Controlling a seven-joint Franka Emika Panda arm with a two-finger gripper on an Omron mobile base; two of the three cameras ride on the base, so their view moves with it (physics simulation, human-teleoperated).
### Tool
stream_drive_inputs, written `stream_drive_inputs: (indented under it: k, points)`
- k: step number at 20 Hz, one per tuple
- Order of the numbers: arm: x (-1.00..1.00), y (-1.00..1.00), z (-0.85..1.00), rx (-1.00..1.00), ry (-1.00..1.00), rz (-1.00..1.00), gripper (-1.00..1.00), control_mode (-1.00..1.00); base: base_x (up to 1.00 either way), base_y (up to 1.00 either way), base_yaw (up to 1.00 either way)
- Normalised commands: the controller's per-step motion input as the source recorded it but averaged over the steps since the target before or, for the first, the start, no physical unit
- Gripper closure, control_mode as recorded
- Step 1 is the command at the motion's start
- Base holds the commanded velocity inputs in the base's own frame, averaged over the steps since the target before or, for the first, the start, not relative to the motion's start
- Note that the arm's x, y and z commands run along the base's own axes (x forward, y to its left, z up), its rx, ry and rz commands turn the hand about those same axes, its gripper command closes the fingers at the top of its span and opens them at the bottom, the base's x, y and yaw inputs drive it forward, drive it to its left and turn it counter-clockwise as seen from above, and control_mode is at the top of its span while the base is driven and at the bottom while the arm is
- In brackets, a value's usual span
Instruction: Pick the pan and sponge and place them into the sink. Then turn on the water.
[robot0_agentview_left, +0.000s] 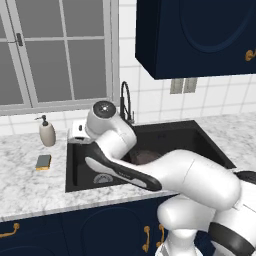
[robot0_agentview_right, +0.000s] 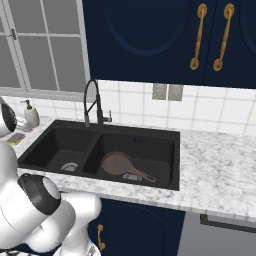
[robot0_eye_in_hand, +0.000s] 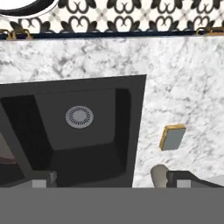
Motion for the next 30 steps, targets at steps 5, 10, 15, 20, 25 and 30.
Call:
stream_drive_inputs:
  k: [5,10,15,20,25,30]
  points:
    - [0.33,0.6,-0.02,-0.14,0.02,0.06,-1.0,-1.0,0.0,0.0,0.0]
    - [0.12,0.5,-0.34,-0.07,0.03,0.02,-1.0,-1.0,0.0,0.0,0.0]
    - [0.0,0.45,-0.4,-0.01,0.0,0.0,-1.0,-1.0,0.0,0.0,0.0]
    - [0.09,0.45,-0.3,-0.01,0.0,0.0,-1.0,-1.0,0.0,0.0,0.0]
    - [0.22,0.17,-0.34,0.0,0.0,0.0,-1.0,-1.0,0.0,0.0,0.0]
    - [0.4,0.18,-0.27,0.0,0.0,0.0,-1.0,-1.0,0.0,0.0,0.0]
